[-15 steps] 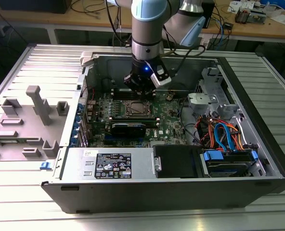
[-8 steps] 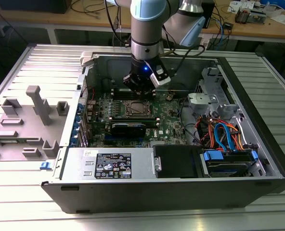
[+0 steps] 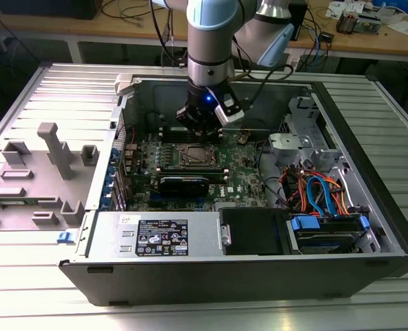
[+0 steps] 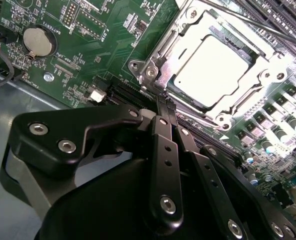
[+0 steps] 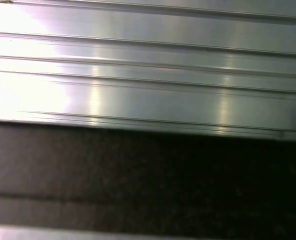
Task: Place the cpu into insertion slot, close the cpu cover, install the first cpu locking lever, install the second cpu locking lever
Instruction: 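Install the first cpu locking lever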
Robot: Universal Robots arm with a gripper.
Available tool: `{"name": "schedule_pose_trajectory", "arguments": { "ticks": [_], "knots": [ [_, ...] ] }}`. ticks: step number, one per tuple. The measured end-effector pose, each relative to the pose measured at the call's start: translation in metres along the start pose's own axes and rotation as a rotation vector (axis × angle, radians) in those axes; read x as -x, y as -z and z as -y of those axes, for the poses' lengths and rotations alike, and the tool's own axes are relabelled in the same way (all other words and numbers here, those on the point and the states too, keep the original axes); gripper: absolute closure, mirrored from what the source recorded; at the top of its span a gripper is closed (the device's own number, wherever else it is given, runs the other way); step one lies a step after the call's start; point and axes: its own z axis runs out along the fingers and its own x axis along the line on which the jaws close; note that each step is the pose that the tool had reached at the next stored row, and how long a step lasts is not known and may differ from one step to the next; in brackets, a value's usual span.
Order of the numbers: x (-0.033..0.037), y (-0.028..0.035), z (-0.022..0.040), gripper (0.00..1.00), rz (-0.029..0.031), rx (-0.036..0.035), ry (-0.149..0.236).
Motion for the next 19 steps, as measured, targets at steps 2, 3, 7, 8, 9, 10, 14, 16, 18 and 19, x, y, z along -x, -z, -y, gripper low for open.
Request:
{"name": "schedule_pose_trajectory", "arguments": {
  "ticks": [2, 3, 7, 8, 9, 10, 14, 16, 18, 19],
  "knots": [
    [0.0000, -0.0001, 0.0008, 0.89, 0.0000, -0.0001, 0.000],
    [-0.0001, -0.0003, 0.0010, 0.89, 0.0001, 0.0000, 0.000],
    [0.0000, -0.0008, 0.0012, 0.89, 0.0000, -0.0002, 0.000],
    [0.0000, -0.0011, 0.0012, 0.89, 0.0000, -0.0002, 0.000],
    [0.0001, -0.0014, 0.0012, 0.89, 0.0000, -0.0001, 0.000],
    [0.0001, -0.0017, 0.0012, 0.89, 0.0000, -0.0001, 0.000],
    [0.0002, -0.0041, 0.0015, 0.89, -0.0006, -0.0010, 0.000],
    [0.0003, -0.0045, 0.0015, 0.89, -0.0004, -0.0007, 0.000],
    [0.0006, -0.0045, 0.0012, 0.89, 0.0012, 0.0011, 0.000],
    [0.0005, -0.0025, 0.0012, 0.89, 0.0007, 0.0001, 0.000]
  ]
}}
